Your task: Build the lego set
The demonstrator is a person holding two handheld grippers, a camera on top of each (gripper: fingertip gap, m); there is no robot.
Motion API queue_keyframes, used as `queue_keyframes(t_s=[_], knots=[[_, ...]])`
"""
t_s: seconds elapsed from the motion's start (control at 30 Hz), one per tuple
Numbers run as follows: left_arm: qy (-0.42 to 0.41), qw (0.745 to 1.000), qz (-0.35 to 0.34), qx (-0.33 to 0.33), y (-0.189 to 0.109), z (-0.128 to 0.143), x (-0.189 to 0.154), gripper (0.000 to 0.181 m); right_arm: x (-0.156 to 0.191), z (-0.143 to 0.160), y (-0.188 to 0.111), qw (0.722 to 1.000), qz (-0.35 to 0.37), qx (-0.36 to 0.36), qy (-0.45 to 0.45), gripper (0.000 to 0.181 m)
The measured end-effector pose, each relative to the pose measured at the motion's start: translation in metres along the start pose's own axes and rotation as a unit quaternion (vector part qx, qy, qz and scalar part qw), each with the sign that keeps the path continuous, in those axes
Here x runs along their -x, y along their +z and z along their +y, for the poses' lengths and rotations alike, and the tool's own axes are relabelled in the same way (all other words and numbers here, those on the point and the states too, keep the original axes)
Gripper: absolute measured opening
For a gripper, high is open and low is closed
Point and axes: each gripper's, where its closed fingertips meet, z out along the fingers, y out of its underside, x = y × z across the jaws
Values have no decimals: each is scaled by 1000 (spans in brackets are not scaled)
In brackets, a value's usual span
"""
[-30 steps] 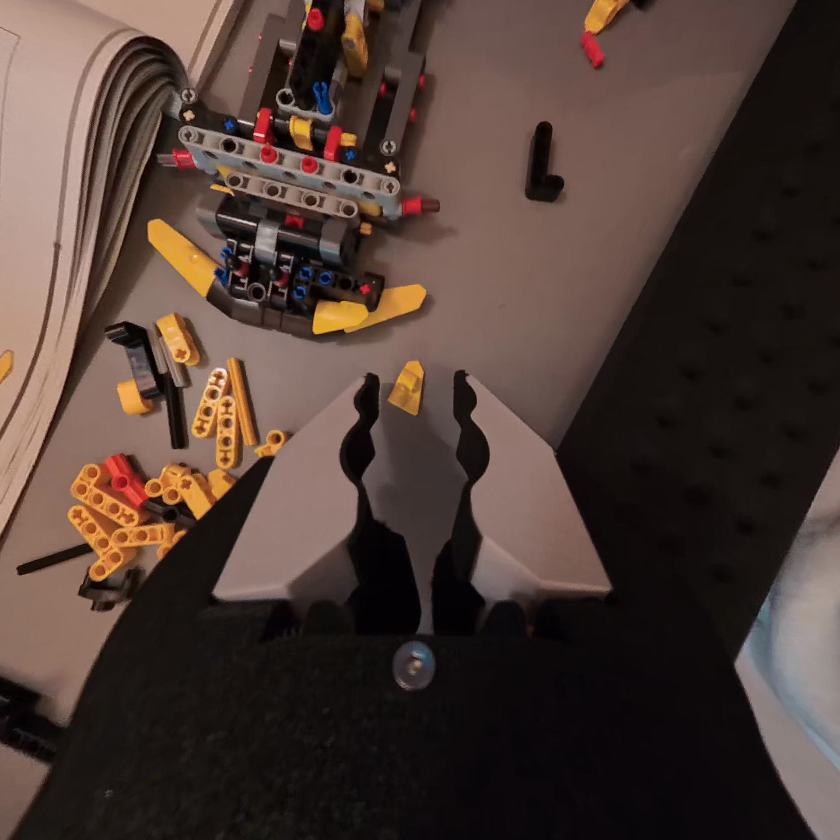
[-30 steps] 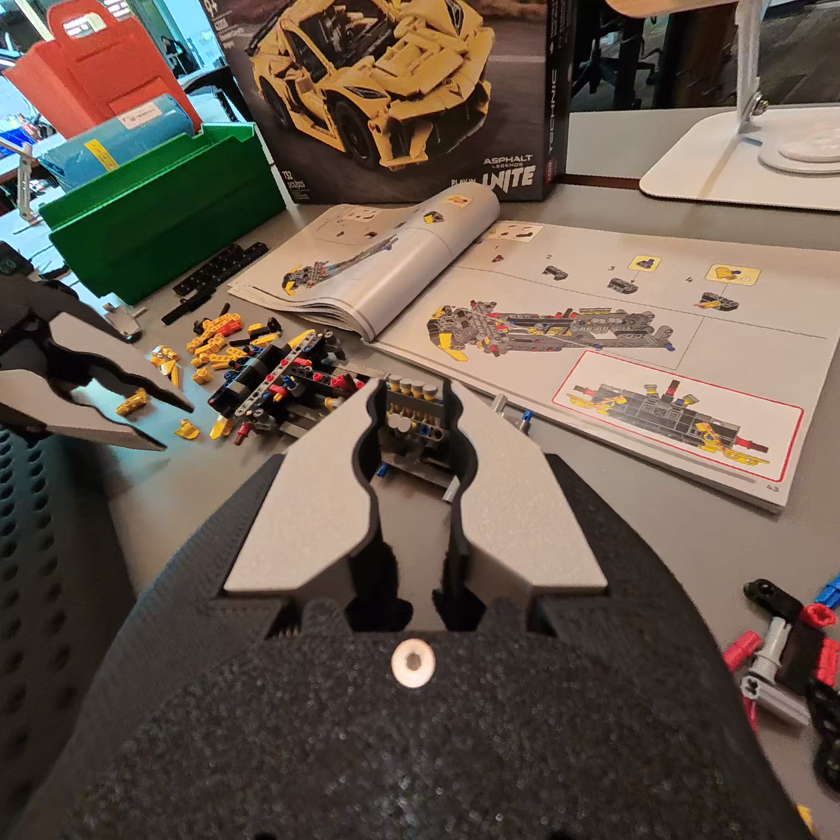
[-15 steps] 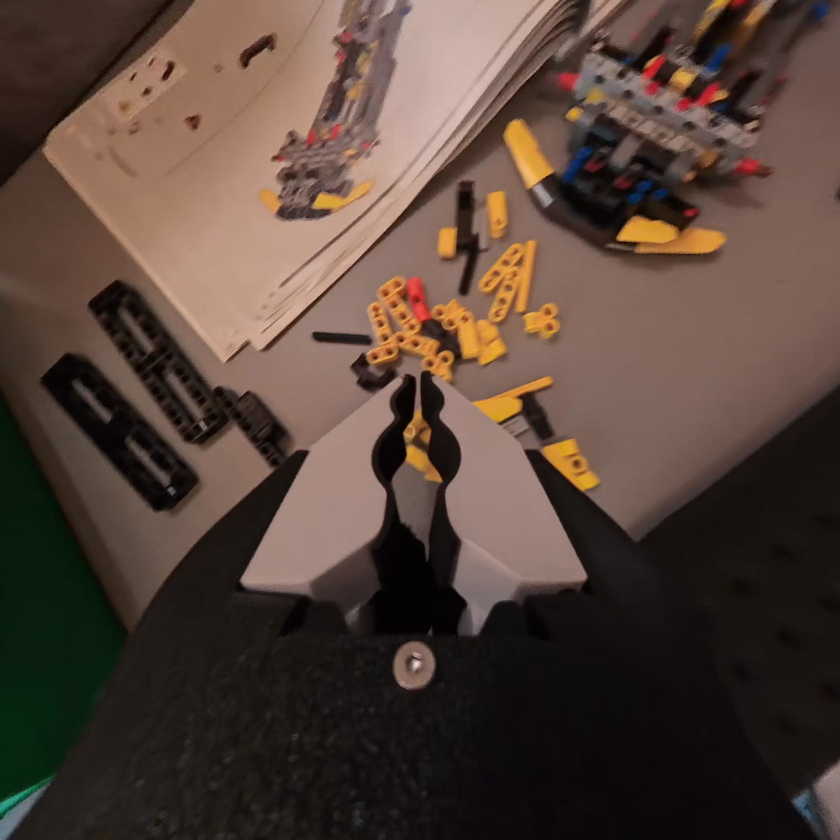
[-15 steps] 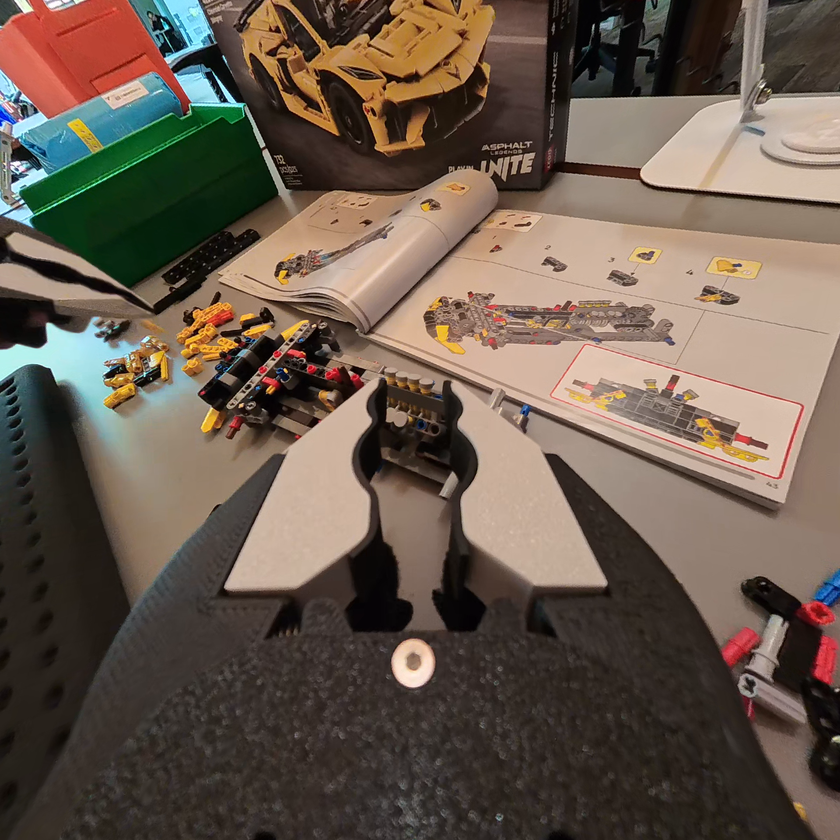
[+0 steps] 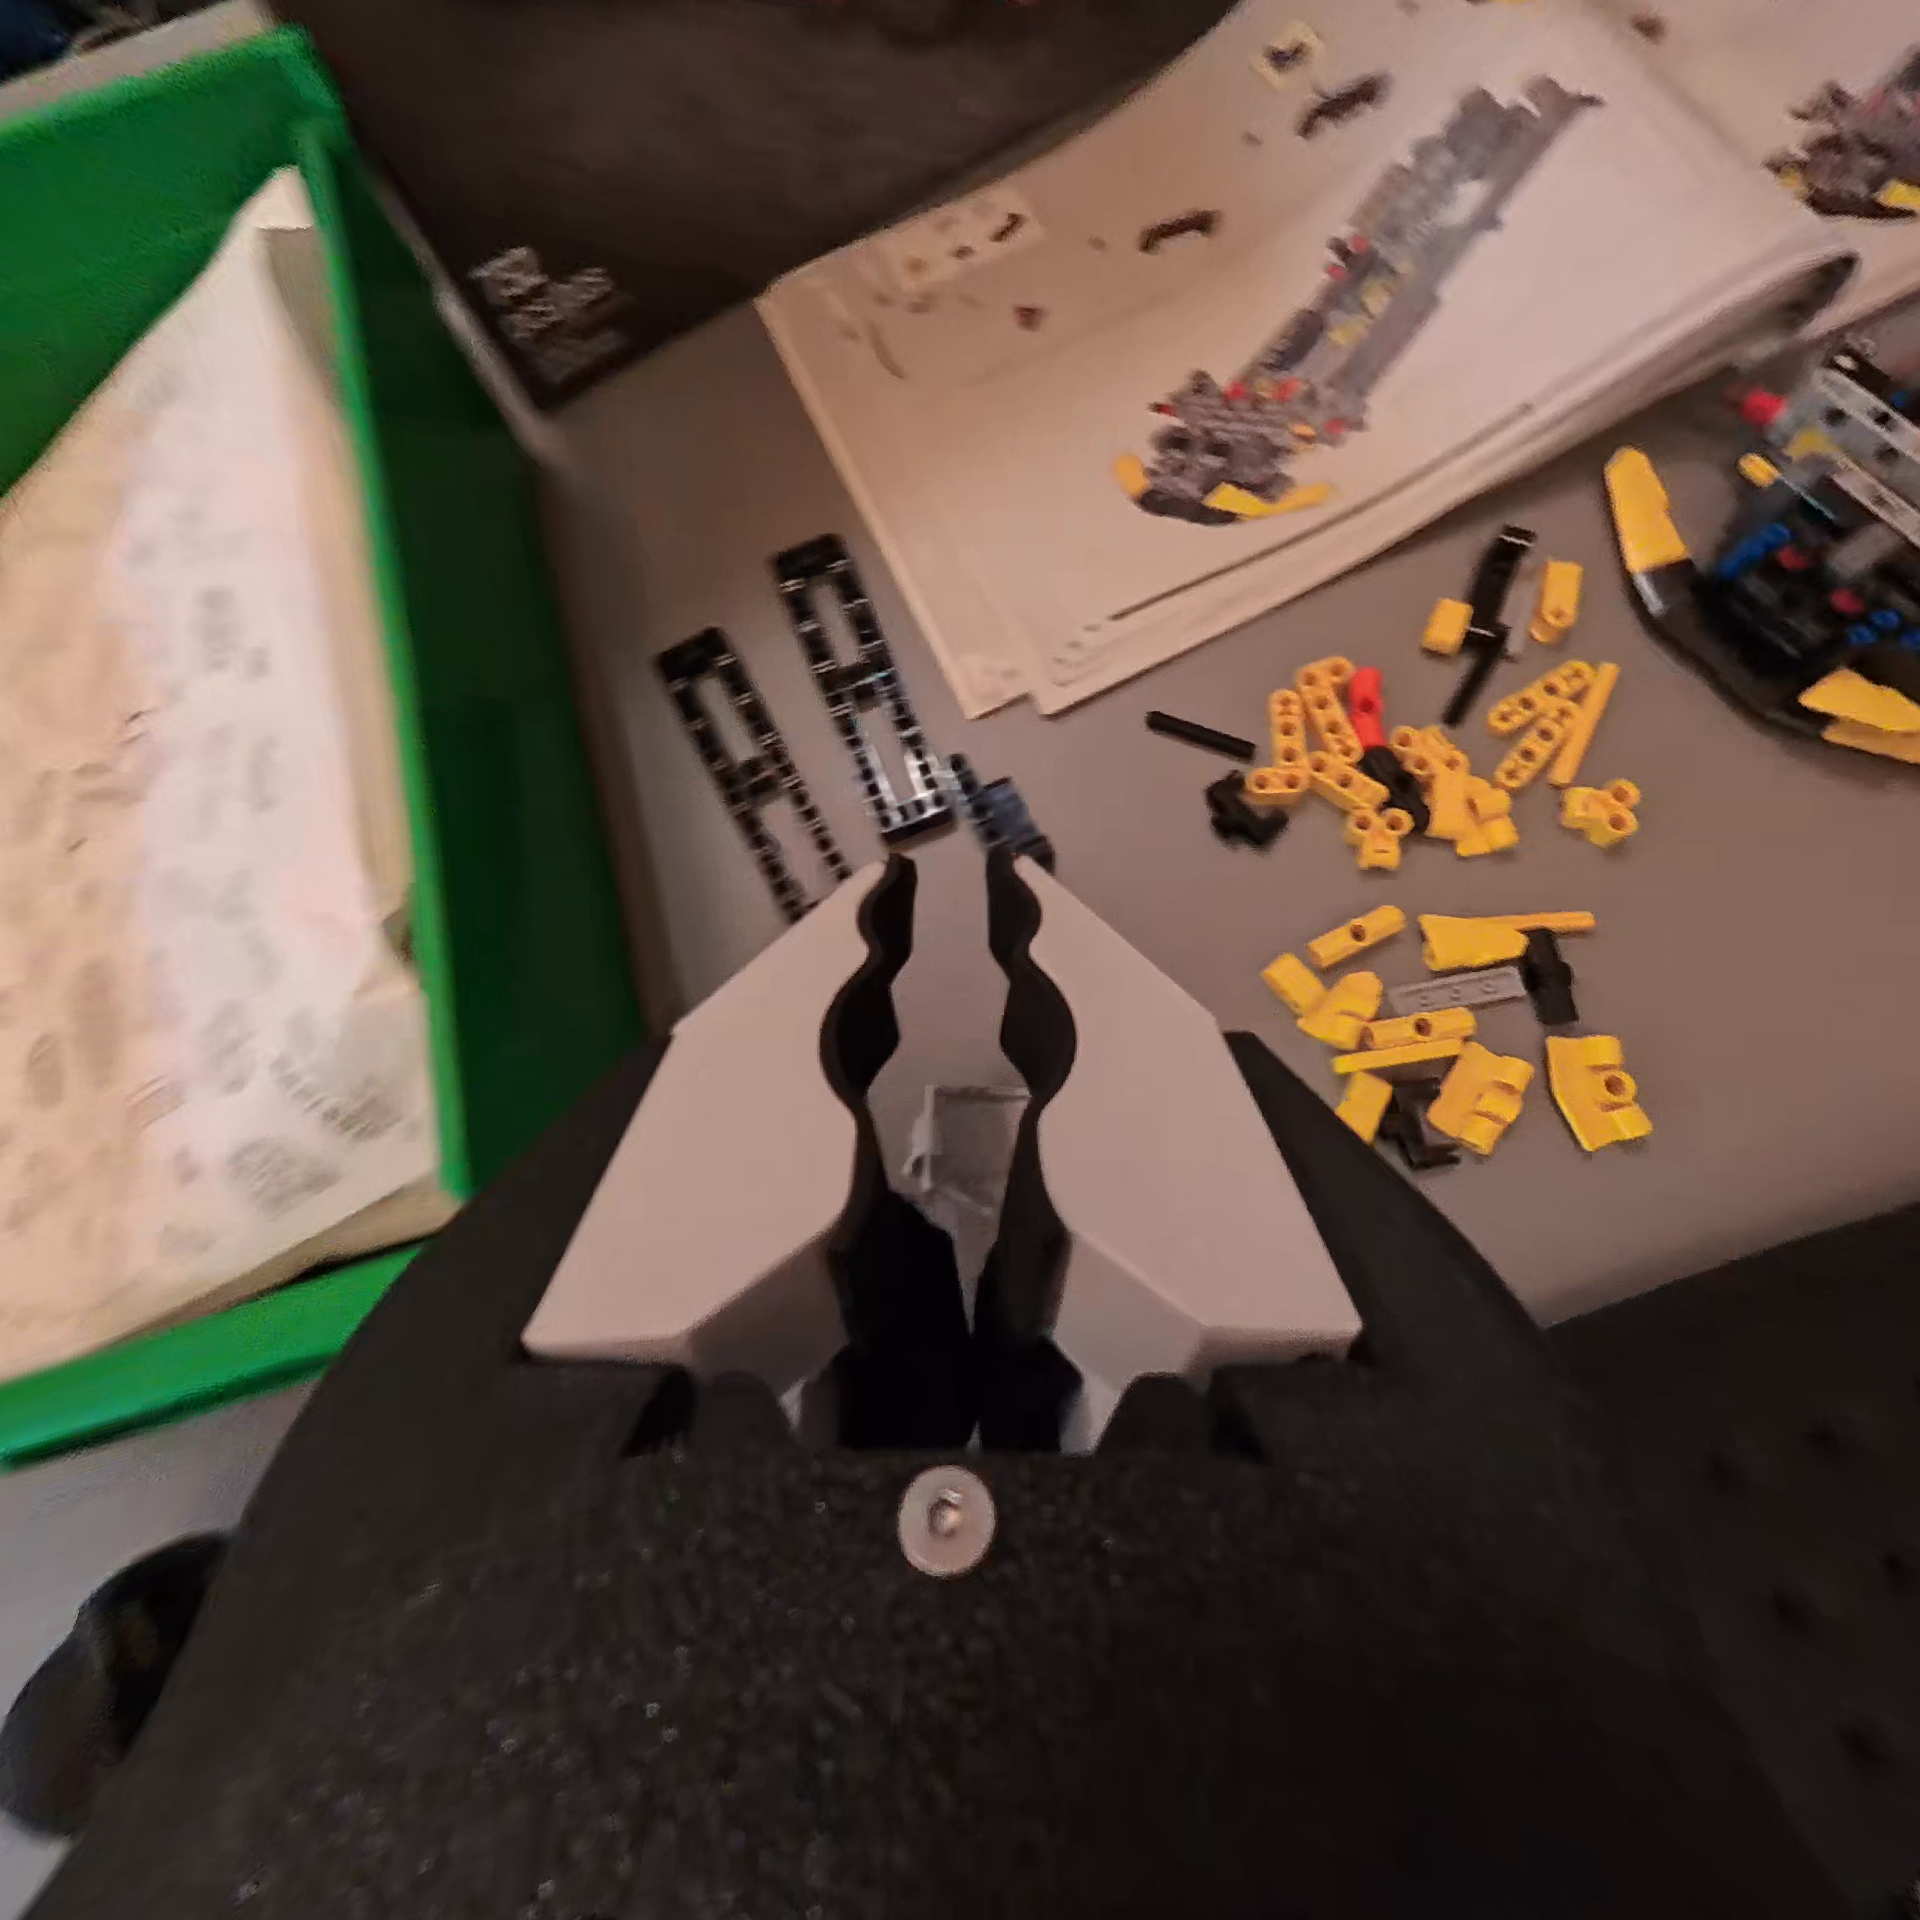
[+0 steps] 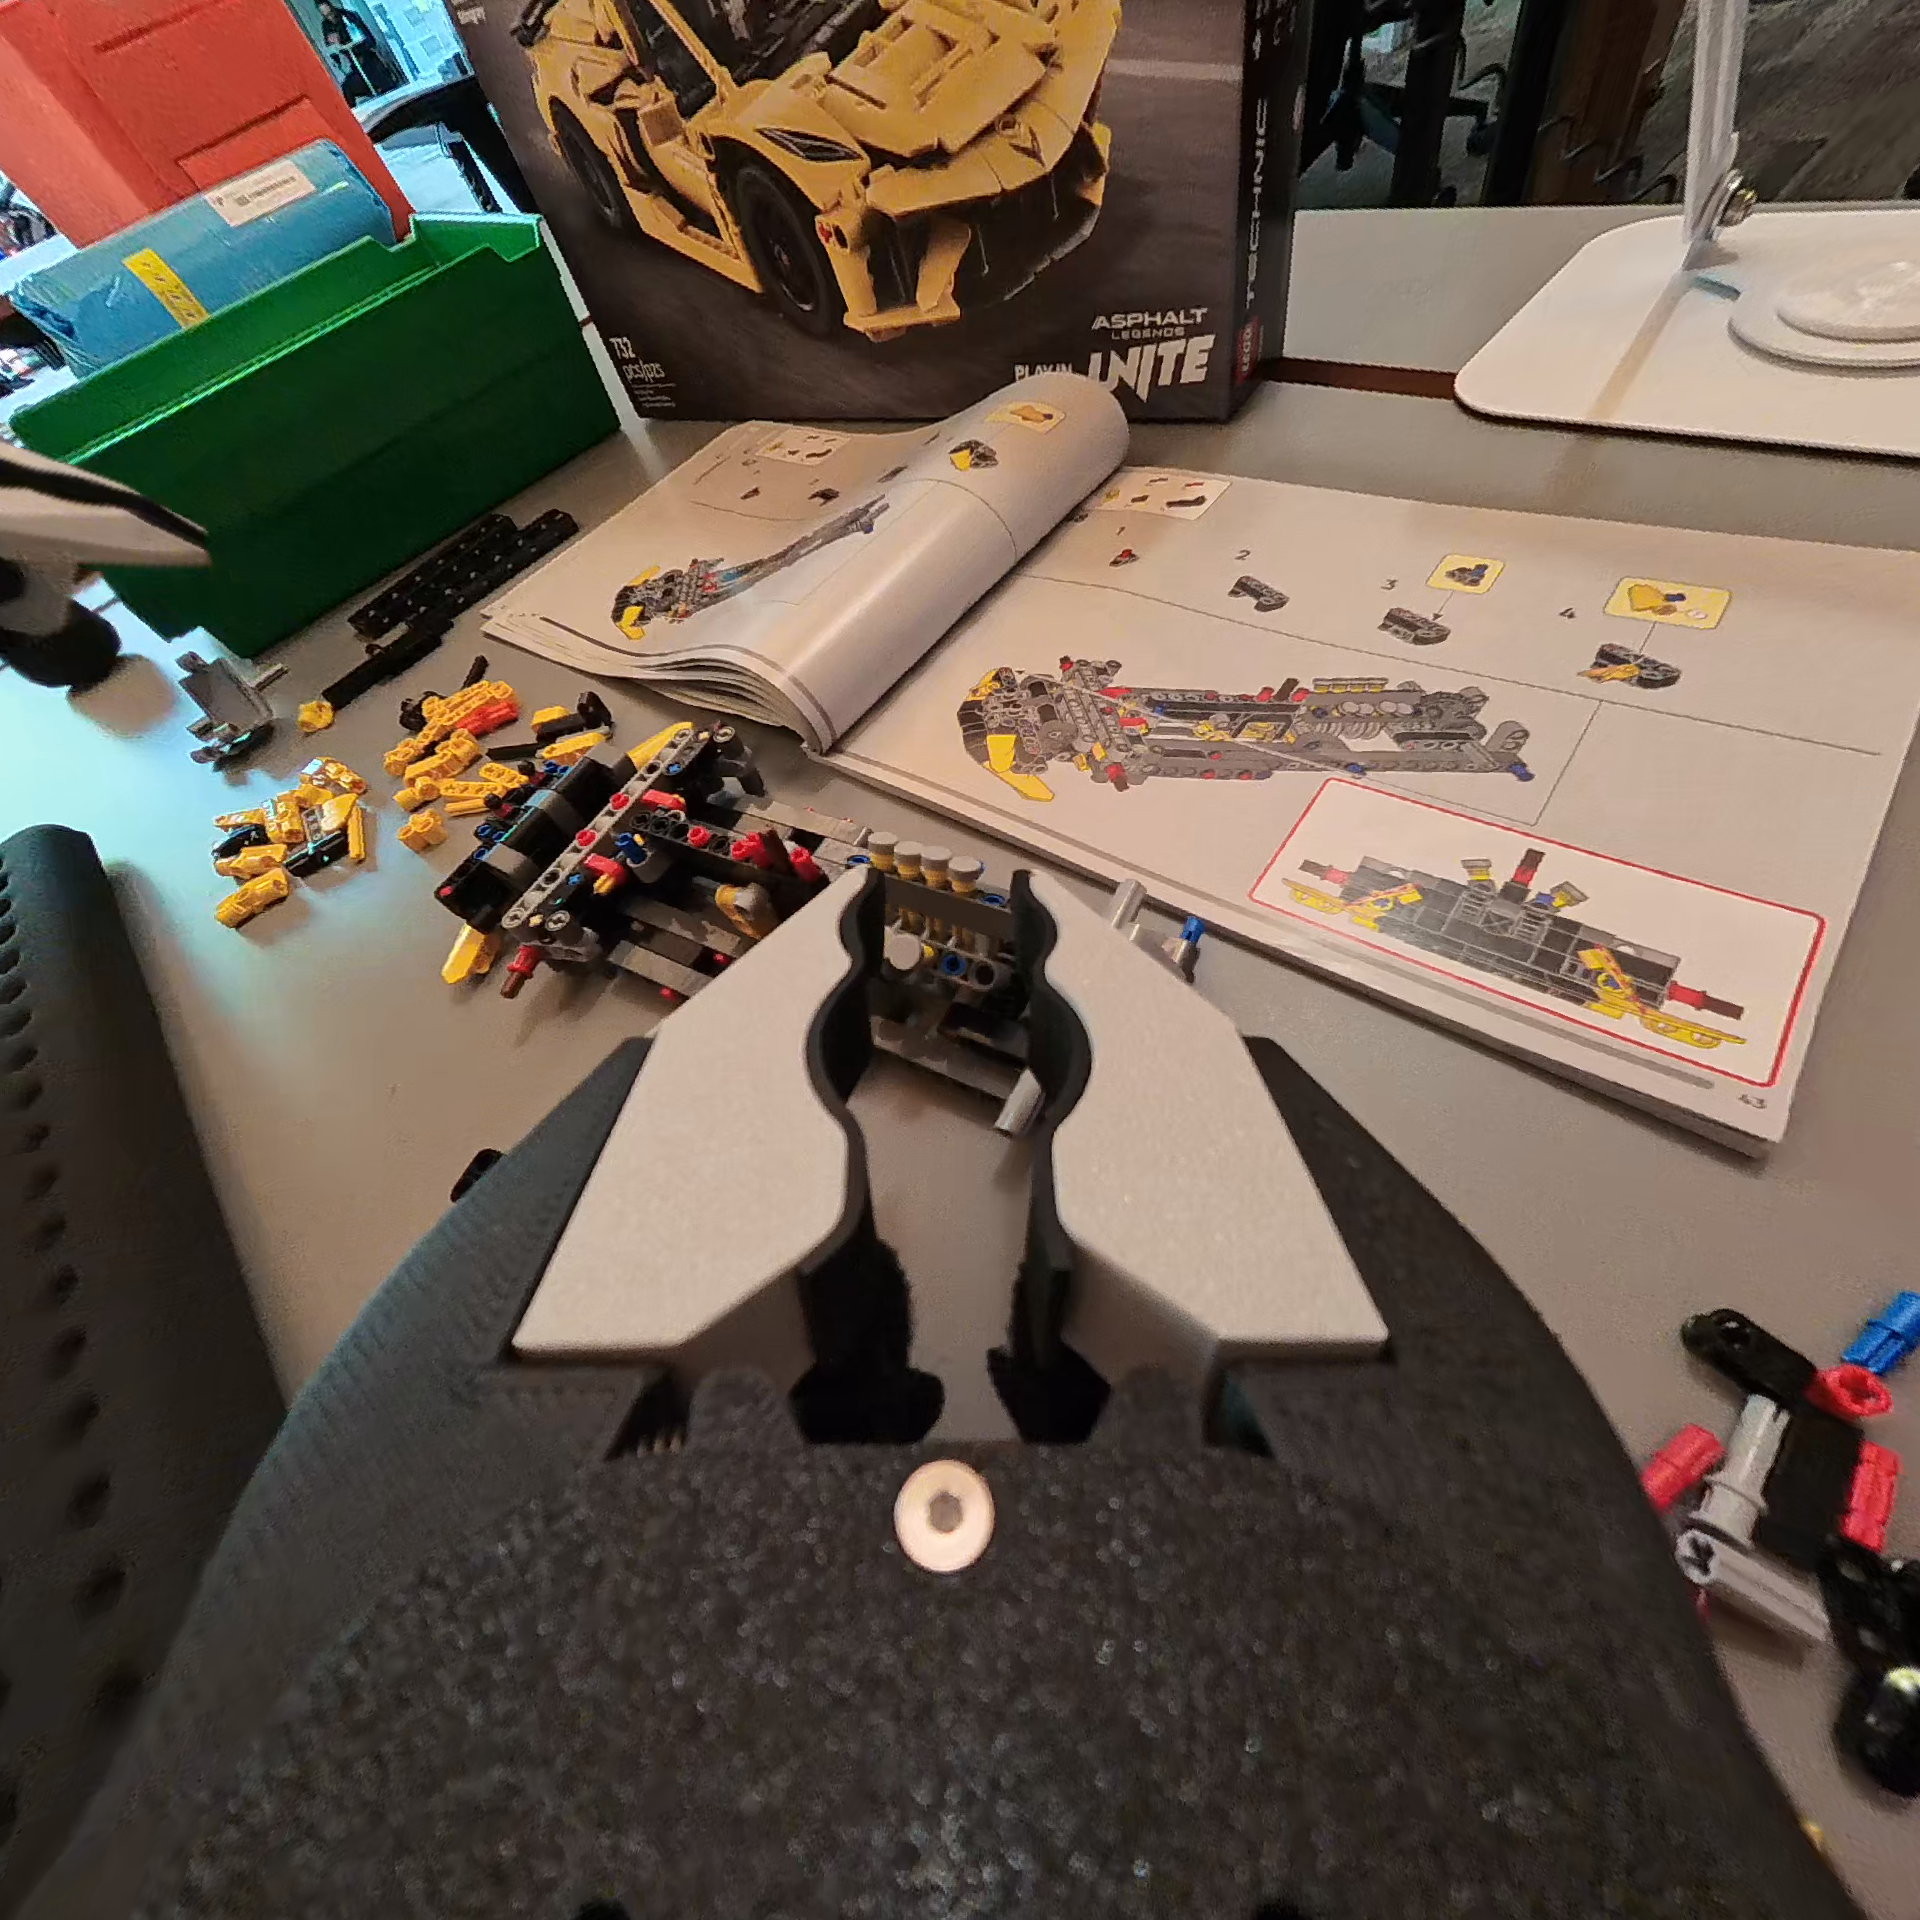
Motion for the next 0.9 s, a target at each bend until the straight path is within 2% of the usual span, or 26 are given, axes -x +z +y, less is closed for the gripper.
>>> queue_keyframes(t_s=[0.07,0.1,0.23,0.3,0.43,0.5,0.57,0.67,0.77,0.83,0.9], knots=[[-34,999,-7,-16,-9,-4,8,17,1,0,1,1000,0,1,-3,23],[-54,998,12,-37,-10,-11,1,19,1,1,1,1000,0,3,-4,23],[-110,977,125,-136,7,-63,-61,22,0,1,3,1000,8,5,-12,22],[-96,969,165,-157,29,-88,-97,25,-4,1,3,1000,19,6,-18,22],[-48,963,223,-143,72,-143,-158,29,-11,0,-1,999,39,3,-22,22],[-22,959,244,-144,85,-171,-176,44,-12,-2,-3,999,42,-3,-21,21],[18,964,225,-143,104,-190,-178,50,-14,-2,-3,999,42,-4,-22,21],[56,964,218,-140,126,-194,-181,60,-16,-3,-3,998,47,-9,-30,23],[32,959,249,-133,129,-174,-190,59,-22,-4,-6,997,63,-14,-40,24],[55,964,218,-141,128,-160,-178,52,-29,-6,-9,995,85,-21,-51,24],[85,969,179,-146,126,-159,-162,44,-40,-10,-14,990,119,-29,-65,25]])
